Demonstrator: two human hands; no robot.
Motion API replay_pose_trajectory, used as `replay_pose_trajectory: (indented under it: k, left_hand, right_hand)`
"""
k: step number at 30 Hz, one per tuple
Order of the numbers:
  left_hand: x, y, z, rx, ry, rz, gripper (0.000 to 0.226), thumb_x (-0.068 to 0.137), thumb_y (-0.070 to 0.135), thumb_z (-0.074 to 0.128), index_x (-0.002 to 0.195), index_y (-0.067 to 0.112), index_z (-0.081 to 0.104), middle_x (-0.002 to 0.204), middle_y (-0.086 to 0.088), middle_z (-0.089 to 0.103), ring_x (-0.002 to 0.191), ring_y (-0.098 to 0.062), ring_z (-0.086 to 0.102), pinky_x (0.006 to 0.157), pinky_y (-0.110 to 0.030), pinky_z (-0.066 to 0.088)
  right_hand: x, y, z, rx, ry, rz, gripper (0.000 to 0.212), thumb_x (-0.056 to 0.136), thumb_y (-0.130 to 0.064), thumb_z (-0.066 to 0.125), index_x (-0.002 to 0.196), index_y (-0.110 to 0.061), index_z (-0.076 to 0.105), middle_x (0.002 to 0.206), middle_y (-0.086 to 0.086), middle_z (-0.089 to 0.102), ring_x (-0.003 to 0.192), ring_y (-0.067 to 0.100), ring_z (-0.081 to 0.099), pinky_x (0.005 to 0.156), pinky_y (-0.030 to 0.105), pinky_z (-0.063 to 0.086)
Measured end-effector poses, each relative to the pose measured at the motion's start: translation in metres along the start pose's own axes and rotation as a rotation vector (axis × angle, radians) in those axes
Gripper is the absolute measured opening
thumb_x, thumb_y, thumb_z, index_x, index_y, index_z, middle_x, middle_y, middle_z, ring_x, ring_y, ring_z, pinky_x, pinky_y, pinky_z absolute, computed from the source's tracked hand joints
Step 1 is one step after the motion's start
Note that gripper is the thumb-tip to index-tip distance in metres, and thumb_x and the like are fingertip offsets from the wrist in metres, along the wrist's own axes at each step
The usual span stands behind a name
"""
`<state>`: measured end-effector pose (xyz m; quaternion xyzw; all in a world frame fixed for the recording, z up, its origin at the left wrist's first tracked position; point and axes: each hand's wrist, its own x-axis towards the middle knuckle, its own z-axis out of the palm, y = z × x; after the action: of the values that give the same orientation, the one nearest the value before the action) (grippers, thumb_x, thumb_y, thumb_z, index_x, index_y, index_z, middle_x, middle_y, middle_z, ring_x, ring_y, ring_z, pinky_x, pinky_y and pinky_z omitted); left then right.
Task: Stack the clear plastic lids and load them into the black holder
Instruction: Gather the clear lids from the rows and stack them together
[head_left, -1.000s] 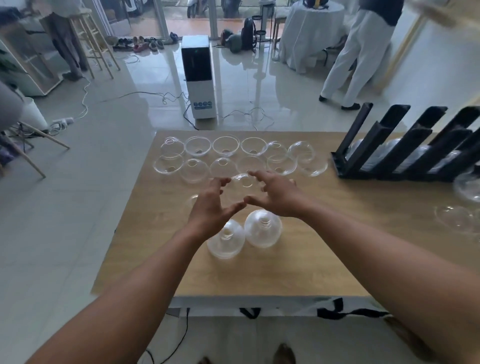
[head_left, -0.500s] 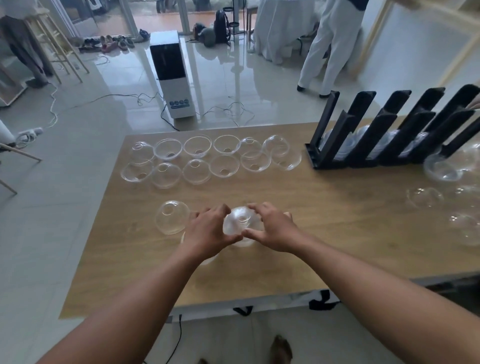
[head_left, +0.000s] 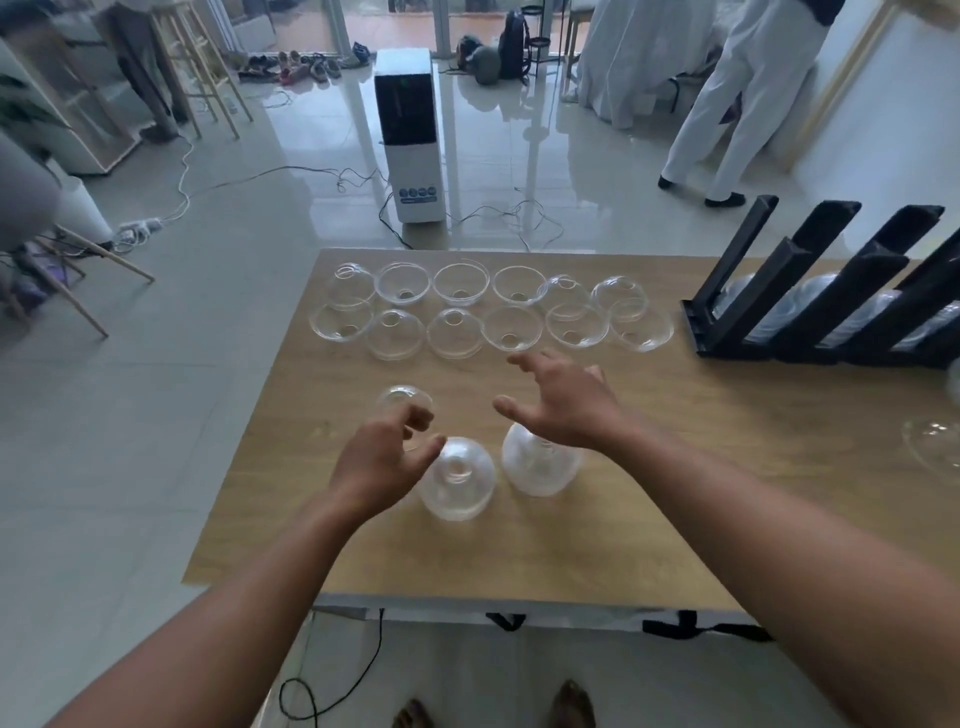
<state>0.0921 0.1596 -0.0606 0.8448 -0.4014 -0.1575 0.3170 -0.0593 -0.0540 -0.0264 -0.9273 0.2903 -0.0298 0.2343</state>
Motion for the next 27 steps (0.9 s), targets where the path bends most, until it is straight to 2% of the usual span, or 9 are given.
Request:
replay_pose_trajectory:
  k: [4, 7, 10, 14, 17, 20, 24, 27]
  left_hand:
    - [-0.032, -0.041, -0.009, 0.013, -0.008, -0.149, 0.032, 0.087, 0.046, 0.073, 0.114, 0.031, 0.063, 0.103, 0.017, 0.065, 0.094, -0.003, 0.063, 0.078, -0.031, 0.054]
    - [-0.056, -0.057, -0.005, -0.021, -0.012, -0.201, 0.034, 0.087, 0.048, 0.072, 0.116, 0.033, 0.062, 0.105, 0.019, 0.063, 0.093, 0.000, 0.061, 0.075, -0.025, 0.052]
    - [-0.075, -0.067, 0.001, -0.034, 0.005, -0.193, 0.036, 0.087, 0.045, 0.072, 0.118, 0.031, 0.062, 0.105, 0.016, 0.061, 0.095, 0.001, 0.059, 0.075, -0.018, 0.049]
    - [-0.095, -0.076, 0.009, -0.069, 0.063, -0.126, 0.035, 0.086, 0.036, 0.074, 0.117, 0.025, 0.063, 0.114, 0.014, 0.058, 0.107, 0.000, 0.053, 0.092, -0.020, 0.046]
    - [-0.101, -0.079, 0.014, -0.057, 0.061, -0.106, 0.038, 0.087, 0.039, 0.073, 0.120, 0.024, 0.063, 0.126, 0.015, 0.054, 0.119, 0.000, 0.048, 0.102, -0.020, 0.041]
    - [-0.100, -0.079, 0.019, -0.013, 0.082, -0.113, 0.039, 0.086, 0.042, 0.072, 0.121, 0.027, 0.063, 0.128, 0.016, 0.052, 0.117, -0.004, 0.048, 0.101, -0.026, 0.041]
    - [-0.092, -0.076, 0.023, 0.077, 0.108, -0.129, 0.043, 0.083, 0.046, 0.071, 0.122, 0.031, 0.060, 0.123, 0.016, 0.055, 0.112, -0.010, 0.049, 0.095, -0.030, 0.041]
    - [-0.084, -0.073, 0.023, 0.072, 0.090, -0.128, 0.060, 0.077, 0.056, 0.067, 0.129, 0.030, 0.053, 0.123, 0.014, 0.054, 0.112, -0.012, 0.050, 0.094, -0.034, 0.042]
  right_hand:
    - [0.051, -0.052, 0.022, -0.070, -0.181, -0.113, 0.084, 0.084, -0.067, 0.068, 0.155, -0.030, 0.040, 0.155, 0.000, 0.047, 0.140, 0.024, 0.047, 0.114, 0.052, 0.035]
    - [0.079, -0.083, 0.051, -0.132, -0.333, -0.143, 0.097, 0.081, -0.069, 0.071, 0.160, -0.031, 0.030, 0.160, 0.000, 0.037, 0.143, 0.027, 0.043, 0.115, 0.053, 0.035]
    - [0.091, -0.102, 0.077, -0.196, -0.404, -0.155, 0.108, 0.075, -0.070, 0.076, 0.162, -0.033, 0.025, 0.163, -0.003, 0.032, 0.145, 0.027, 0.041, 0.113, 0.052, 0.034]
    - [0.092, -0.104, 0.095, -0.200, -0.387, -0.159, 0.103, 0.075, -0.065, 0.078, 0.159, -0.033, 0.029, 0.159, -0.006, 0.040, 0.141, 0.024, 0.046, 0.110, 0.047, 0.039]
    - [0.088, -0.102, 0.087, -0.152, -0.345, -0.148, 0.098, 0.075, -0.064, 0.079, 0.156, -0.030, 0.035, 0.155, -0.003, 0.046, 0.138, 0.024, 0.049, 0.111, 0.049, 0.041]
    - [0.074, -0.100, 0.062, -0.116, -0.273, -0.152, 0.098, 0.075, -0.066, 0.078, 0.156, -0.030, 0.037, 0.155, -0.002, 0.048, 0.138, 0.024, 0.049, 0.110, 0.051, 0.041]
    - [0.033, -0.089, 0.033, -0.128, -0.184, -0.170, 0.096, 0.075, -0.072, 0.073, 0.157, -0.036, 0.035, 0.160, -0.010, 0.042, 0.140, 0.021, 0.047, 0.111, 0.053, 0.036]
    - [-0.002, -0.079, 0.027, -0.161, -0.151, -0.168, 0.097, 0.075, -0.077, 0.067, 0.157, -0.040, 0.031, 0.159, -0.011, 0.040, 0.137, 0.019, 0.050, 0.110, 0.054, 0.032]
